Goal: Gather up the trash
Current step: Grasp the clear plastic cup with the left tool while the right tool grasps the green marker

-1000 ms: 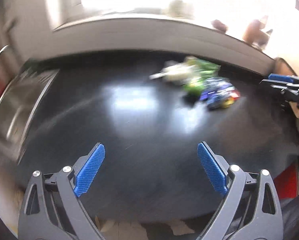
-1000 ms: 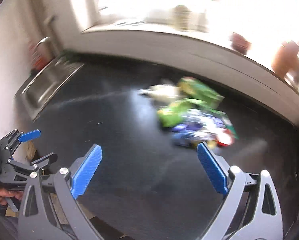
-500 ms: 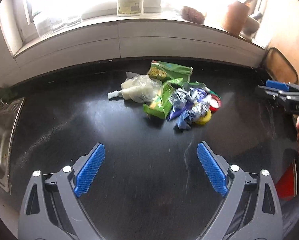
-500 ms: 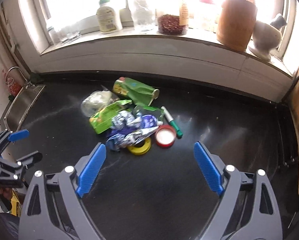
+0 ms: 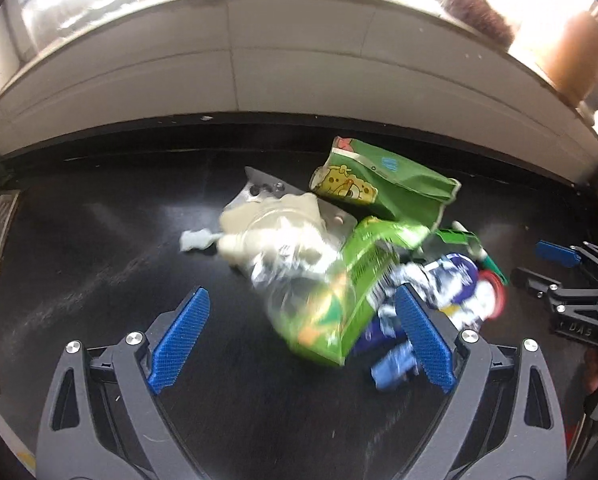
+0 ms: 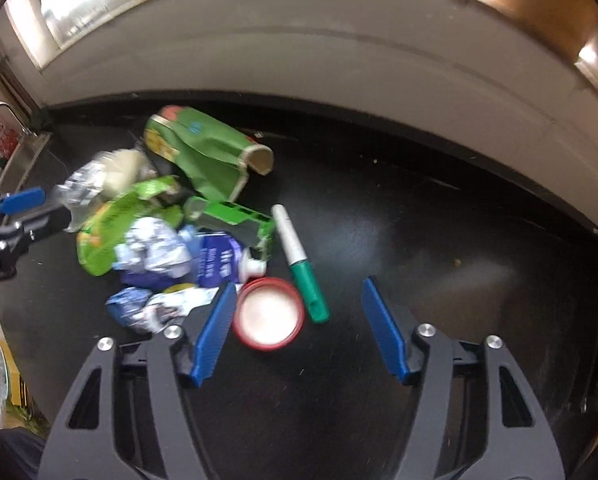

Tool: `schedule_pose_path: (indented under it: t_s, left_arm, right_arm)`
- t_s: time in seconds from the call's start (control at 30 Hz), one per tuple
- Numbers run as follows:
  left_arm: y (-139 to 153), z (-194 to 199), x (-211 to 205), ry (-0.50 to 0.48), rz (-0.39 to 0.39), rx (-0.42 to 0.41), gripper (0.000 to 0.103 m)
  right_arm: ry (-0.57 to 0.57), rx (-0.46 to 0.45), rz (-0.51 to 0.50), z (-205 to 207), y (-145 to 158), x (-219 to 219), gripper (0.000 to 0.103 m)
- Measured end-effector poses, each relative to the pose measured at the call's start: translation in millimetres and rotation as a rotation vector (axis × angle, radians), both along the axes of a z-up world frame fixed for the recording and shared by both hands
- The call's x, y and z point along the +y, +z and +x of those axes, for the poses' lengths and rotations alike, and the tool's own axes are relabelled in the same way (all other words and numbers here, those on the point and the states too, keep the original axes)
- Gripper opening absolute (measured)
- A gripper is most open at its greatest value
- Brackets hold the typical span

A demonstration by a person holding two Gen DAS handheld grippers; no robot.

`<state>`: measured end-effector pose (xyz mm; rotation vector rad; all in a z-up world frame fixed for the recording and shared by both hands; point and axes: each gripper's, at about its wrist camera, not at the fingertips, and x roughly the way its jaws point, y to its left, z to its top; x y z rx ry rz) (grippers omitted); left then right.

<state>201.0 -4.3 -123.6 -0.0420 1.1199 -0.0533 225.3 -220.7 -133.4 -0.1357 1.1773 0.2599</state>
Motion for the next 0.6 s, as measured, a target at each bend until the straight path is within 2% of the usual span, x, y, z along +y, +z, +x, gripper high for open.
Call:
schedule_pose_path:
  t_s: [0.23, 0.33, 0.4, 0.43, 0.47, 0.6]
  left_arm:
    - [-23.7, 19.9, -0.1, 0.031, 0.004, 0.044, 0.089]
    - [-26.4, 21.7, 0.9, 0.026, -0.005, 0.047, 0.074]
    - [-27.7, 21.6, 0.4, 0.016, -0.004, 0.047, 0.058]
    - [-26.6, 20.5, 0.7, 0.013, -0.007, 0.040, 0.052]
    - [-24.7, 19.0, 0.8, 0.010, -0.005, 0.031, 0.042]
    - [-14.8, 11.7, 2.1, -0.005, 0.011, 0.007, 0.027]
  right_arm:
    - [0.048, 0.072, 0.010, 30.8, -32.5, 0.0, 0.054]
    - [0.069, 0.086, 0.007, 36.7, -39.5, 3.0, 0.040]
    - [0.095, 0.064, -0.020, 36.9, -39.6, 8.0, 0.029]
    - [0.099, 0.062, -0.025, 37.9, -39.6, 8.6, 0.018]
    - [0.099, 0.060, -0.032, 37.8, -39.2, 8.9, 0.014]
    - [0.071, 0.034, -0.037, 31.7, -30.9, 4.9, 0.014]
